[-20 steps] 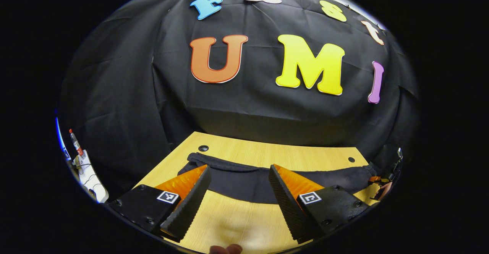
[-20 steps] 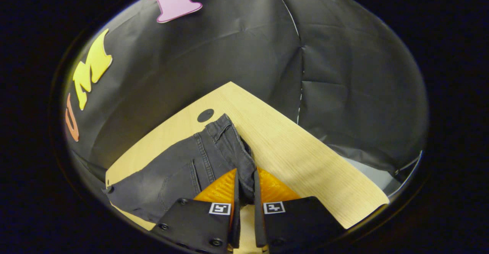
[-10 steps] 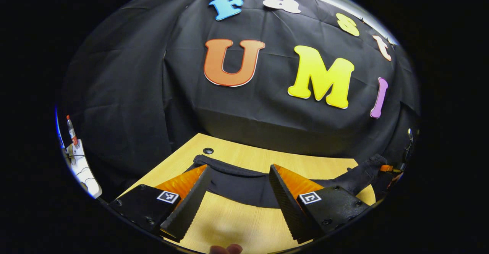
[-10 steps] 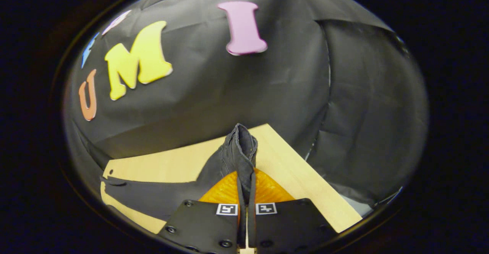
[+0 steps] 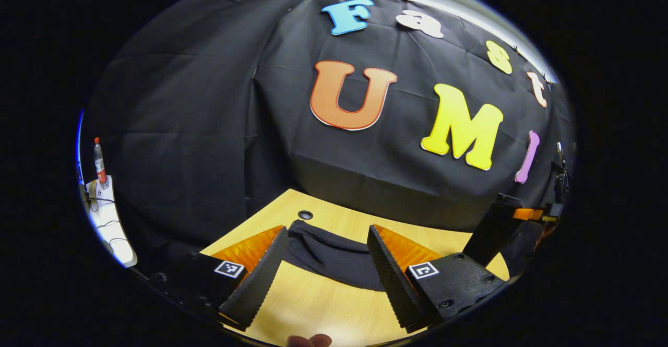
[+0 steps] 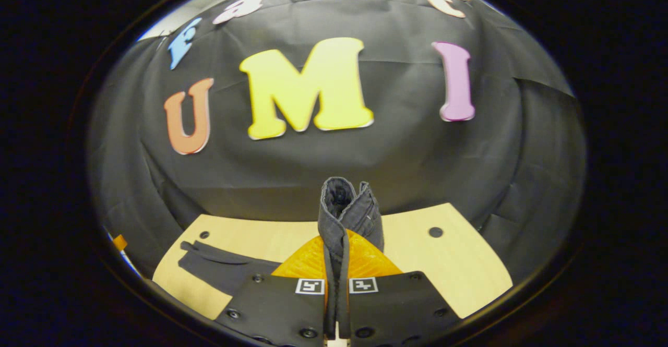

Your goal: Grasp the waist and the cuffs of the jeans and fold them to make the two legs overlap; first hold the waist and fold one-third of the jeans toward the cuffs, then hold the cuffs and fold the remaining one-third in the same direction to finish folding.

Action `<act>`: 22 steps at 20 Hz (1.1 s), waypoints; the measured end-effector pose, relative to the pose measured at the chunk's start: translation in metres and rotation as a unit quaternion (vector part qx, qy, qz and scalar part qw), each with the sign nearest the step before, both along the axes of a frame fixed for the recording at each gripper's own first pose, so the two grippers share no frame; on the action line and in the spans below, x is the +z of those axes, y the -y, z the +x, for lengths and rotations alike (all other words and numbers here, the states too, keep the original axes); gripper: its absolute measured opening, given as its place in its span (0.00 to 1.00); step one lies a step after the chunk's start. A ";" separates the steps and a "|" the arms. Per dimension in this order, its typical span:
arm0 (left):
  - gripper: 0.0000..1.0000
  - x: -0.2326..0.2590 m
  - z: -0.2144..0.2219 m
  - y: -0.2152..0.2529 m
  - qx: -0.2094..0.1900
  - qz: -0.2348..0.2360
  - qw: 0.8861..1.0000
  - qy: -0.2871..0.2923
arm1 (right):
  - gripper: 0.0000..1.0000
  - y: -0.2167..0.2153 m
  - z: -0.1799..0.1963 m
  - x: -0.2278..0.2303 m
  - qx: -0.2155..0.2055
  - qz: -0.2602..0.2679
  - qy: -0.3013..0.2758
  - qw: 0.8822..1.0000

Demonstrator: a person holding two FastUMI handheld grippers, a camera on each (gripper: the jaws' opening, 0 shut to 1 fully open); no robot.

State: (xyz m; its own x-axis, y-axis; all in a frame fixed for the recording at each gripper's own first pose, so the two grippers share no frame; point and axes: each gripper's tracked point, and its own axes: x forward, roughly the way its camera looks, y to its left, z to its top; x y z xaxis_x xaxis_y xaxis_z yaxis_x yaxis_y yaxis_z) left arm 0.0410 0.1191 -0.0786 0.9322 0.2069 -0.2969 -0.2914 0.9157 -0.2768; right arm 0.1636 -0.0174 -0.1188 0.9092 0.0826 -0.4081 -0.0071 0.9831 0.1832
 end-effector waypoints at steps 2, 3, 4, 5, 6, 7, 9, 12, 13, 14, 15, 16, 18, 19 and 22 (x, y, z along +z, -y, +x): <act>0.98 -0.004 -0.012 -0.018 0.010 -0.004 1.000 0.000 | 0.02 -0.048 0.006 -0.021 0.024 -0.010 -0.009 1.000; 0.98 -0.008 -0.017 -0.027 0.015 -0.005 1.000 -0.004 | 0.02 -0.071 0.009 -0.035 0.035 -0.016 -0.016 0.999; 0.98 -0.011 -0.021 -0.033 0.019 -0.008 1.000 -0.008 | 0.02 -0.093 0.011 -0.050 0.046 -0.023 -0.022 0.998; 0.98 -0.014 -0.026 -0.038 0.022 -0.009 1.000 -0.012 | 0.02 -0.112 0.014 -0.069 0.056 -0.035 -0.033 0.997; 0.98 -0.017 -0.032 -0.047 0.029 -0.007 0.999 -0.017 | 0.02 -0.129 0.015 -0.089 0.065 -0.049 -0.041 0.996; 0.98 -0.020 -0.039 -0.056 0.034 -0.007 0.999 -0.021 | 0.02 -0.143 0.018 -0.107 0.072 -0.061 -0.052 0.994; 0.98 -0.027 -0.048 -0.067 0.044 -0.013 0.999 -0.027 | 0.02 -0.166 0.017 -0.144 0.084 -0.089 -0.071 0.990; 0.98 -0.037 -0.056 -0.078 0.054 -0.019 0.998 -0.041 | 0.02 -0.189 0.010 -0.192 0.102 -0.122 -0.103 0.982; 0.98 -0.041 -0.059 -0.080 0.056 -0.021 0.997 -0.046 | 0.03 -0.196 0.009 -0.203 0.109 -0.137 -0.108 0.979; 0.98 -0.044 -0.060 -0.081 0.057 -0.024 0.997 -0.050 | 0.00 -0.201 0.008 -0.211 0.116 -0.151 -0.110 0.976; 0.98 -0.047 -0.059 -0.082 0.056 -0.026 0.997 -0.053 | 0.04 -0.206 0.006 -0.215 0.124 -0.158 -0.112 0.973; 0.98 -0.049 -0.058 -0.082 0.053 -0.029 0.997 -0.055 | 0.07 -0.211 0.006 -0.221 0.131 -0.163 -0.117 0.971; 0.99 -0.053 -0.054 -0.081 0.051 -0.036 0.996 -0.056 | 0.13 -0.220 0.002 -0.226 0.150 -0.151 -0.128 0.969; 0.99 -0.054 -0.053 -0.082 0.050 -0.040 0.996 -0.055 | 0.24 -0.227 -0.001 -0.224 0.163 -0.138 -0.128 0.968; 0.99 -0.055 -0.047 -0.081 0.048 -0.045 0.996 -0.055 | 0.47 -0.236 -0.011 -0.211 0.190 -0.125 -0.118 0.967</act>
State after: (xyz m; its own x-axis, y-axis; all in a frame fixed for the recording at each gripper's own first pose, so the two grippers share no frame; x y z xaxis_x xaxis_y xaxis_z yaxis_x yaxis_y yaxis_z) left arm -0.0055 0.2004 -0.1332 0.8701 0.2614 -0.4178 -0.4094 0.8553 -0.3174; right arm 0.1530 0.2181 -0.3300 0.7115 0.2651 -0.6507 -0.3640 0.9312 -0.0186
